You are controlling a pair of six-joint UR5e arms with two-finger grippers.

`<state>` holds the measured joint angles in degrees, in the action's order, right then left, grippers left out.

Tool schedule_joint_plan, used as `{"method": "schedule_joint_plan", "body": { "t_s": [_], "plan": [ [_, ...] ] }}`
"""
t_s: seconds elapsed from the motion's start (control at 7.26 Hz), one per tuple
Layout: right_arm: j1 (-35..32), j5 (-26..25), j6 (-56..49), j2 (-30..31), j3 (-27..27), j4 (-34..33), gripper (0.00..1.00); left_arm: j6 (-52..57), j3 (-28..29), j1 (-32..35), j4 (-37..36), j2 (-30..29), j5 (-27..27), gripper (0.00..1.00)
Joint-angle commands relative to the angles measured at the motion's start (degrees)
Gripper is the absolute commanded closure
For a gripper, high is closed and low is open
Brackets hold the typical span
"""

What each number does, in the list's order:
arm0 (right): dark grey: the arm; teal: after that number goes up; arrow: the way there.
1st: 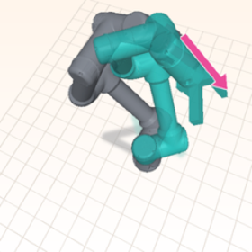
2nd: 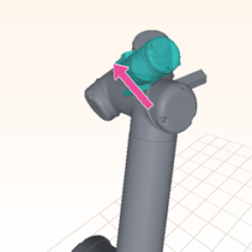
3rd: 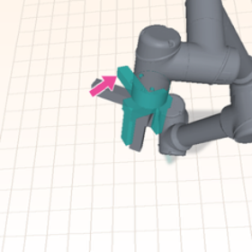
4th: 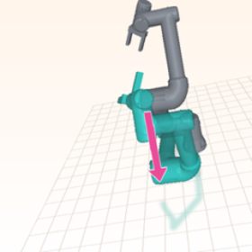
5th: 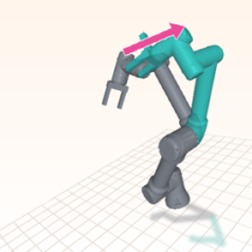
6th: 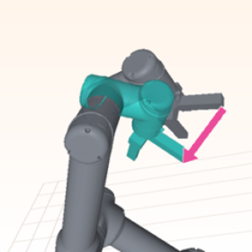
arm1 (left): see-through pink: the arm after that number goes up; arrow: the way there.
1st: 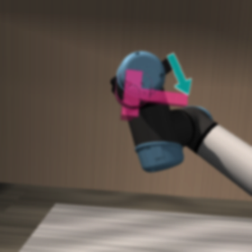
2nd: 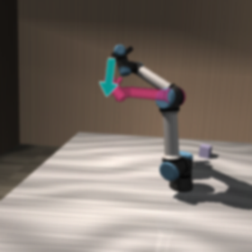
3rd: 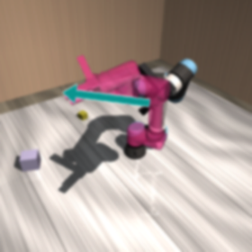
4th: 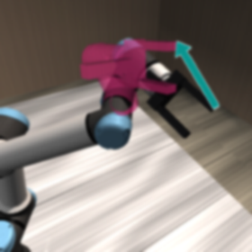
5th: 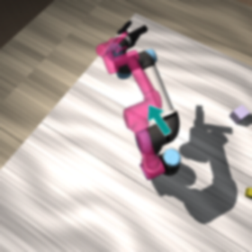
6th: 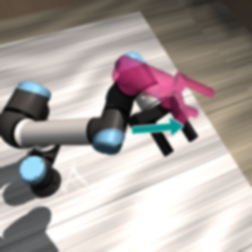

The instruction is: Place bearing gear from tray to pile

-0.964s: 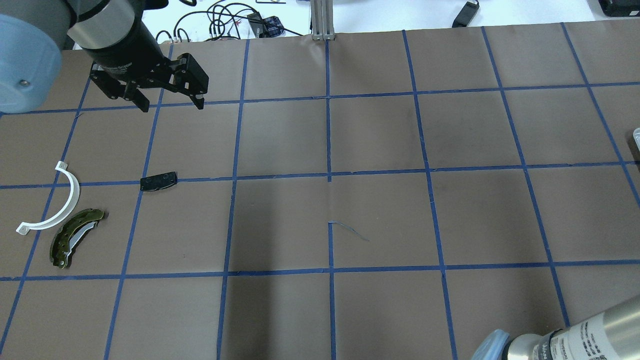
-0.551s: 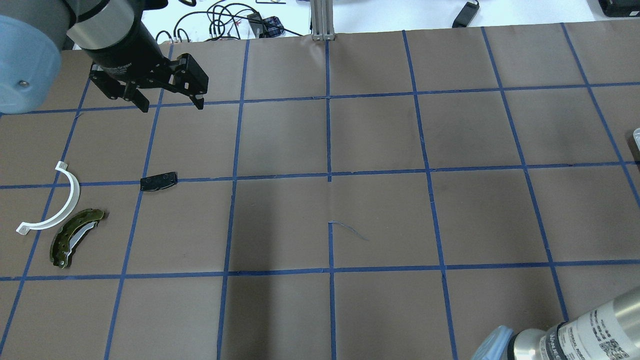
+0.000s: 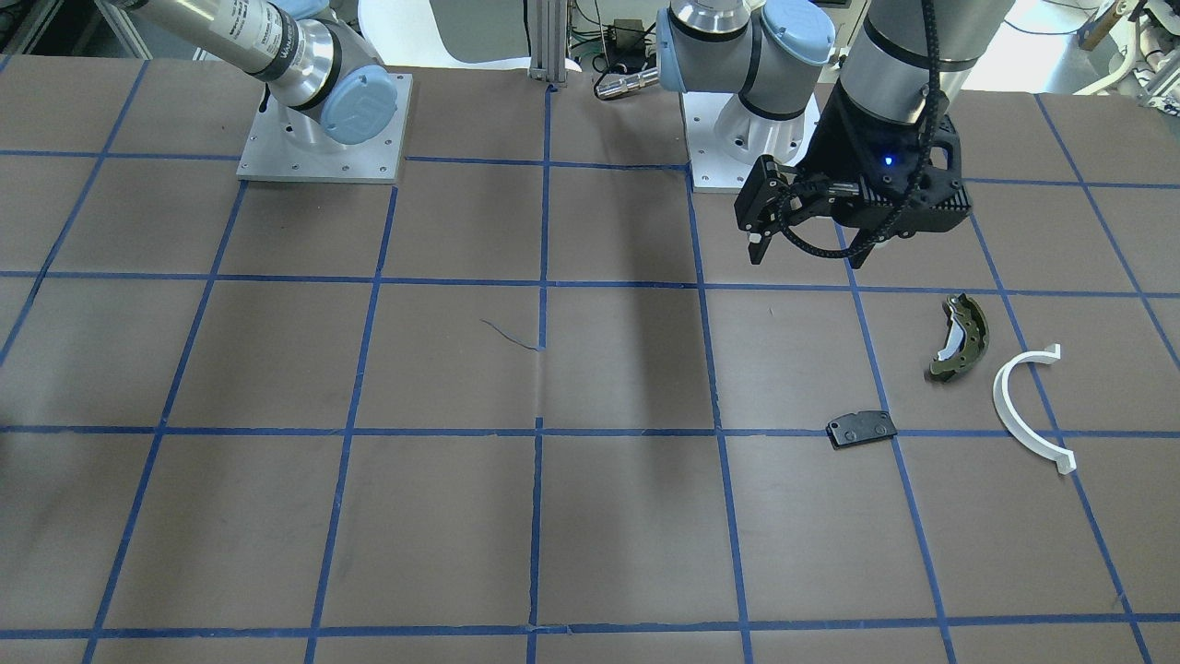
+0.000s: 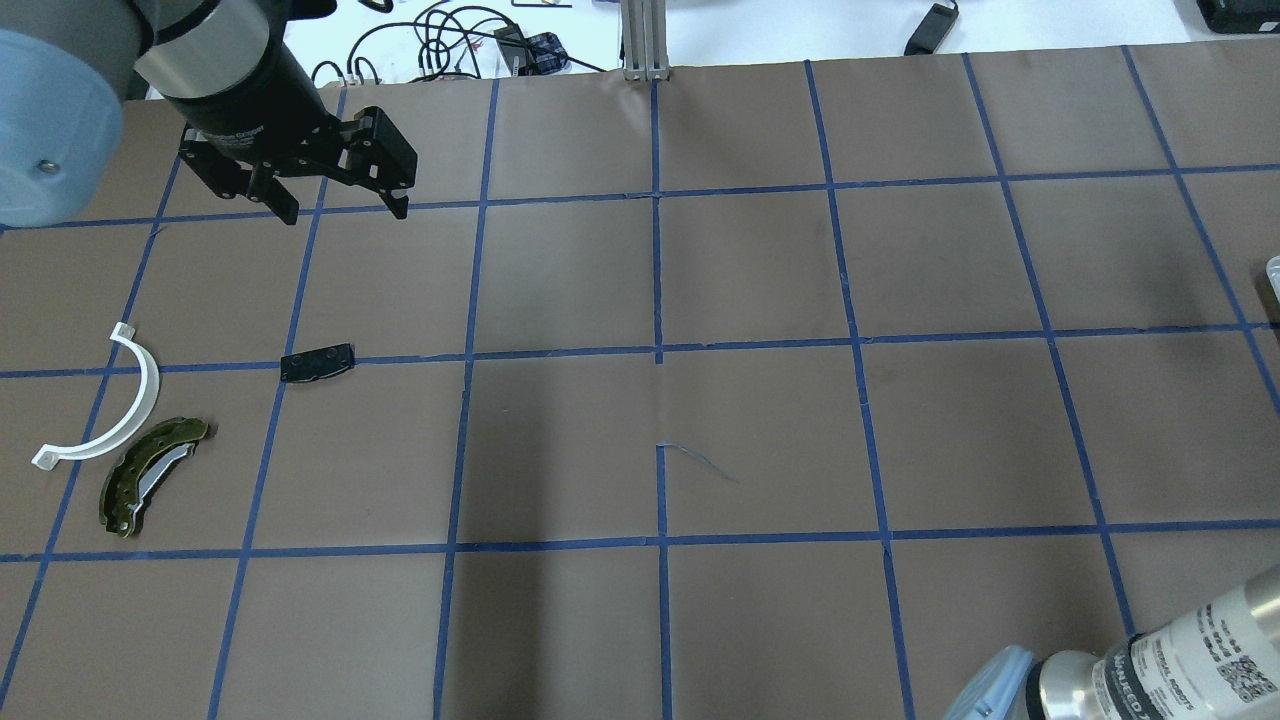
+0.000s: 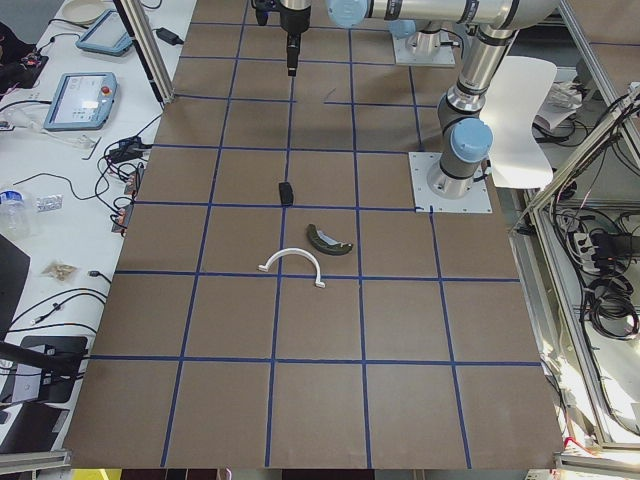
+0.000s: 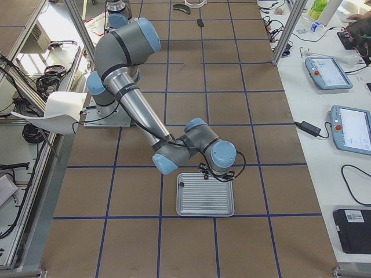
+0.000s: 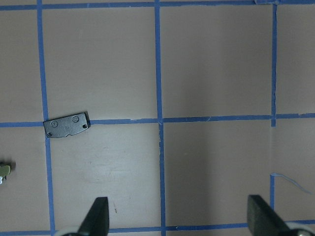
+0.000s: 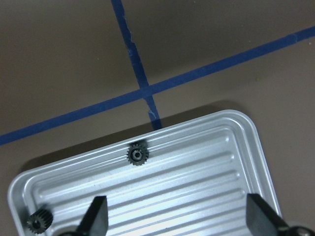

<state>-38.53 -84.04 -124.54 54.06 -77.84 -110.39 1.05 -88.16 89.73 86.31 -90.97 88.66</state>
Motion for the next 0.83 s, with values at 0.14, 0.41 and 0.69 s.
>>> {"method": "schedule_joint_plan", "body": {
  "t_s": [0.14, 0.41, 0.69],
  "plan": [
    [0.0, 0.3, -2.4, -1.9, -0.6, -0.3, 0.03, 0.0, 0.0, 0.0, 0.1, 0.0, 0.0, 0.00],
    [0.0, 0.2, -3.2, -2.9, -0.6, 0.1, 0.11, 0.0, 0.0, 0.0, 0.0, 0.0, 0.0, 0.00],
    [-0.1, -0.2, -3.8, -3.0, -1.3, 0.6, 0.24, -0.1, 0.0, 0.0, 0.1, 0.0, 0.0, 0.00]
  ]
}}
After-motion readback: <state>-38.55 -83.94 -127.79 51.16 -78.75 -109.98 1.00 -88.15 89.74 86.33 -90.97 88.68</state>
